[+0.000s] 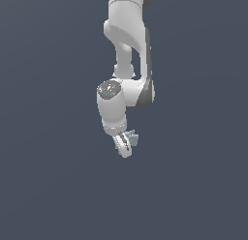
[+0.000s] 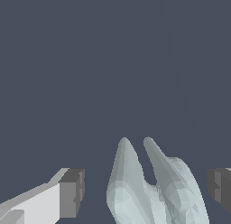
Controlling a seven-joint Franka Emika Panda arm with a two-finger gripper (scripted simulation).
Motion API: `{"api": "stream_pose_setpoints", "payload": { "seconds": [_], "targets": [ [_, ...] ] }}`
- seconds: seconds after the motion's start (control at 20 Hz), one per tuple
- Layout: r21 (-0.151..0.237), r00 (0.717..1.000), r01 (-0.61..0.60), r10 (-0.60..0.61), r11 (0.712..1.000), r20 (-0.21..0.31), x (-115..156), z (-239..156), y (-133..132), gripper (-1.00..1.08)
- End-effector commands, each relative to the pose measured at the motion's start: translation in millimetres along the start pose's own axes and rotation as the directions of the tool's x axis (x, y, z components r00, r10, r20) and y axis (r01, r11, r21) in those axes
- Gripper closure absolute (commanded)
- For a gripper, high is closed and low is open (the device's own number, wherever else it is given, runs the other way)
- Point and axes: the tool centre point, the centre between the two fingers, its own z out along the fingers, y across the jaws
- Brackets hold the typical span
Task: Pick up the object and move it to a goal position.
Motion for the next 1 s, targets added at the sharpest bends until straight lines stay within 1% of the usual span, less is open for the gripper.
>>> {"api": "stream_pose_setpoints", "payload": {
  "seconds": [0.0, 0.05, 0.5, 0.65, 0.95],
  "targets": [
    [0.001, 1.0, 0.0, 0.0, 1.0, -0.001, 0.0, 3.0, -0.3, -1.0],
    [0.001, 1.0, 0.0, 0.0, 1.0, -0.001, 0.0, 3.0, -0.3, 1.08],
    [0.001, 1.0, 0.0, 0.0, 1.0, -0.001, 0.0, 3.0, -0.3, 1.08],
    [0.004, 1.0, -0.004, 0.004, 1.0, -0.004, 3.1, -0.8, 0.0, 1.08],
    [0.004, 1.0, -0.004, 0.004, 1.0, -0.004, -3.6, -15.4, 0.1, 1.08]
  ]
}}
